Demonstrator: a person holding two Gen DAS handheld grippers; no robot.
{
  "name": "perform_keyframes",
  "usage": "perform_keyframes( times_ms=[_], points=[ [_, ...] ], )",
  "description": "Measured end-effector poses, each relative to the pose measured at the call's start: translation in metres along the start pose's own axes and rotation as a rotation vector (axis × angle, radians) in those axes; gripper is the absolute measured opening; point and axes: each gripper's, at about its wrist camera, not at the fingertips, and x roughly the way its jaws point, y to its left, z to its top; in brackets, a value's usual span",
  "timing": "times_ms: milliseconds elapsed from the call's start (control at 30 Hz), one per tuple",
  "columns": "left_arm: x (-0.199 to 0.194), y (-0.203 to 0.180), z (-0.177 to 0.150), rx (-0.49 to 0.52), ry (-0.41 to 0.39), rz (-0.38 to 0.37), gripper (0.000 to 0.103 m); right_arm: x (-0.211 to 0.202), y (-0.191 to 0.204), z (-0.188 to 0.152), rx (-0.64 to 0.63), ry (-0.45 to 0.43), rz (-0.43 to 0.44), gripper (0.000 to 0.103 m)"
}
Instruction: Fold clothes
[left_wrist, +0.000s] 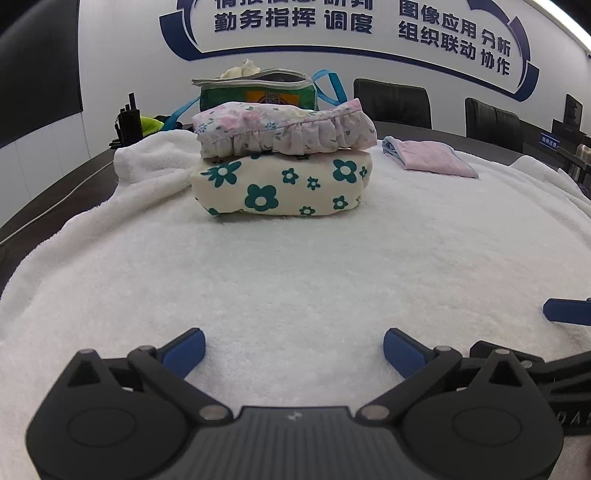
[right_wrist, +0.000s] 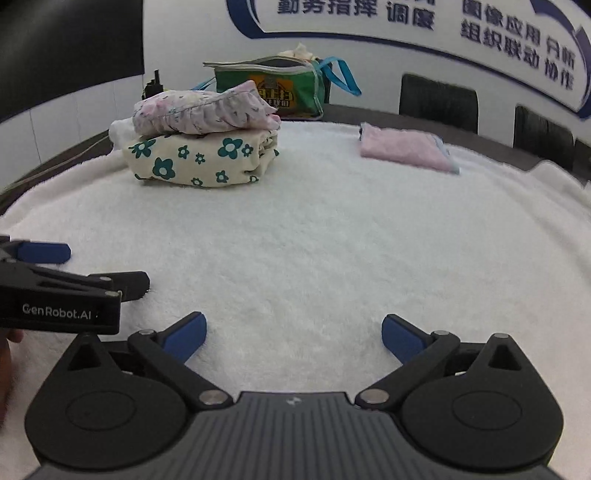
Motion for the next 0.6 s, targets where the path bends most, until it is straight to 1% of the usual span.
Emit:
perform_keyframes(
  times_ms=[167,600],
  points=[
    [-0.0002,-0.0001,-0.0004,0.0,-0.001,-0.002,0.103,0.0,-0.0003,0.0001,0.01,0.001,-0.015,0.102],
    [-0.0005,-0.0001,-0.0007,-0.001,-0.001,-0.005,0.103,0.0015,0.0001,0.0012,0.009,0.001,-0.013,0.102]
  ],
)
